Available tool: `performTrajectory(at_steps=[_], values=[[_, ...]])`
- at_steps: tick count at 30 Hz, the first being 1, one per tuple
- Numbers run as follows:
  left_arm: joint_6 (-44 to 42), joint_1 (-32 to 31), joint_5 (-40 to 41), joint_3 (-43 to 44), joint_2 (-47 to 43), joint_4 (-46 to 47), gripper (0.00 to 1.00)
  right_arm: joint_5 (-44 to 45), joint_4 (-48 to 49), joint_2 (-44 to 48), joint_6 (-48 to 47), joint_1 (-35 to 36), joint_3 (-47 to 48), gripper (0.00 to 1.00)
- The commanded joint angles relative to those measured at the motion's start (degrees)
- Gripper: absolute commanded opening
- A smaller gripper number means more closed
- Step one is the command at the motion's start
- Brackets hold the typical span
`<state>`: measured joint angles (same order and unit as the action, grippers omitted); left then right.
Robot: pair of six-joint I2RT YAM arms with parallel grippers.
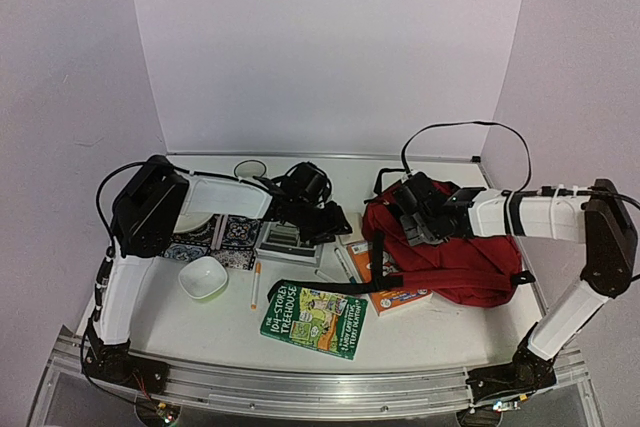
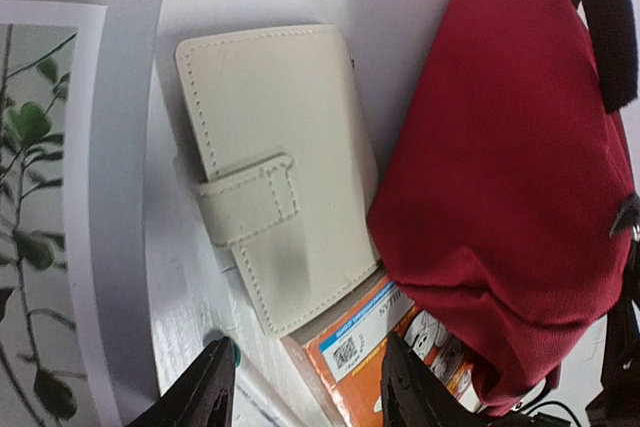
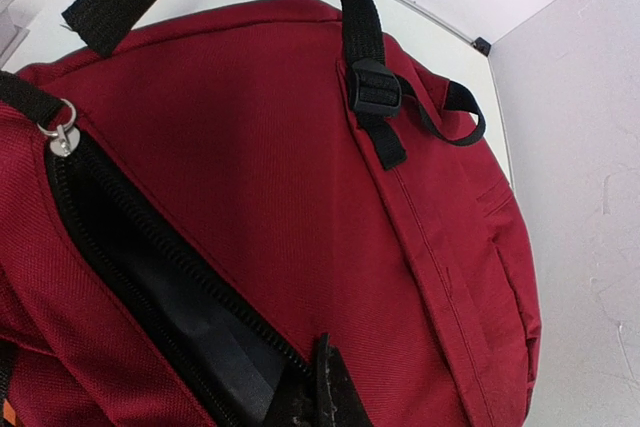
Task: Pack the student bag
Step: Pick up the card case from the center of the board.
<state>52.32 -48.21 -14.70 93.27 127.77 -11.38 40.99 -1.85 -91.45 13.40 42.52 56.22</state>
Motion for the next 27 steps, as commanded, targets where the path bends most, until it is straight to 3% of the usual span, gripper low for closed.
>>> performTrajectory(at_steps=[1, 27], values=[[2.91, 0.21, 2.47, 3.68, 2.83, 1.19, 0.5, -0.65, 0.14, 2.84, 1.01, 0.19, -1.04, 0.0], [2.39, 0.3, 8.34, 3.77, 8.34, 0.31, 0.43, -4.18, 3.68, 4.1, 0.67, 0.19, -2.24, 0.0]])
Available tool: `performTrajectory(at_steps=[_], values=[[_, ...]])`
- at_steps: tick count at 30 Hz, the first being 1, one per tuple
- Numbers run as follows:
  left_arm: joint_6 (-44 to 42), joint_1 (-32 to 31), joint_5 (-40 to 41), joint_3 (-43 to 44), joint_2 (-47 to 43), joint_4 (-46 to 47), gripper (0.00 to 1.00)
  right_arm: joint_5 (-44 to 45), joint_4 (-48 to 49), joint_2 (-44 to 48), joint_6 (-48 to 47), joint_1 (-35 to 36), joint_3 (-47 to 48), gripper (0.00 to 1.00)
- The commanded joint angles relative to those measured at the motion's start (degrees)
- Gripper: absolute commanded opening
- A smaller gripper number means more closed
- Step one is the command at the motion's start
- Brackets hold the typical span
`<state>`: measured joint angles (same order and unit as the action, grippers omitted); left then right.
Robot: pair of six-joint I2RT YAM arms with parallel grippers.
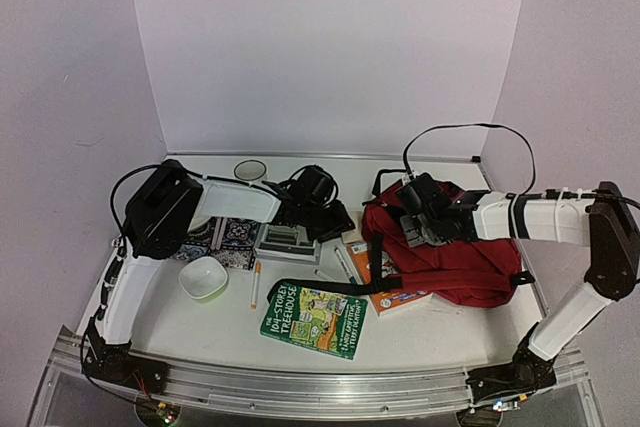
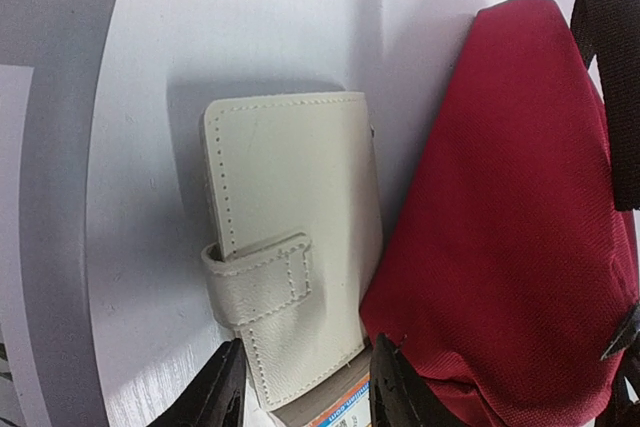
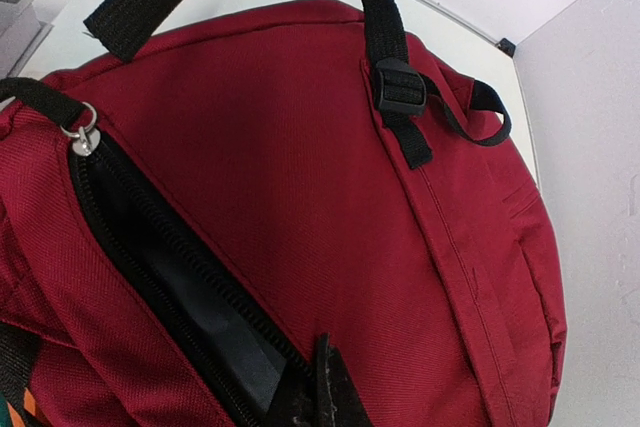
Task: Pack the student bag
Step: Pick up the card case from the center of the board.
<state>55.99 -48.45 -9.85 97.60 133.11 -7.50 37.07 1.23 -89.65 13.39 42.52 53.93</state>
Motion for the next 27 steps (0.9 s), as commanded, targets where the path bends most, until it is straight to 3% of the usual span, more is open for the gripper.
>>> performTrajectory(at_steps=[1, 17, 25, 27], values=[[-1.22, 0.55, 3.71, -0.81, 2.95, -3.72, 0.43, -0.56, 0.61, 2.22, 0.68, 0.19, 0.11, 0.0], [-2.11, 0.45, 3.67, -1.01, 5.65, -4.92, 0.39, -1.4, 1.38, 1.55, 1.13, 0.19, -0.15, 0.0], [-2.11, 0.52, 2.73, -0.58, 6.99, -4.81, 0.29, -2.15, 2.0, 0.88, 1.38, 0.24, -0.14, 0.0], [-2.07, 0.53, 2.76, -0.55, 6.91, -4.83, 0.22, -2.1, 2.17, 0.88, 1.38, 0.19, -0.14, 0.0]])
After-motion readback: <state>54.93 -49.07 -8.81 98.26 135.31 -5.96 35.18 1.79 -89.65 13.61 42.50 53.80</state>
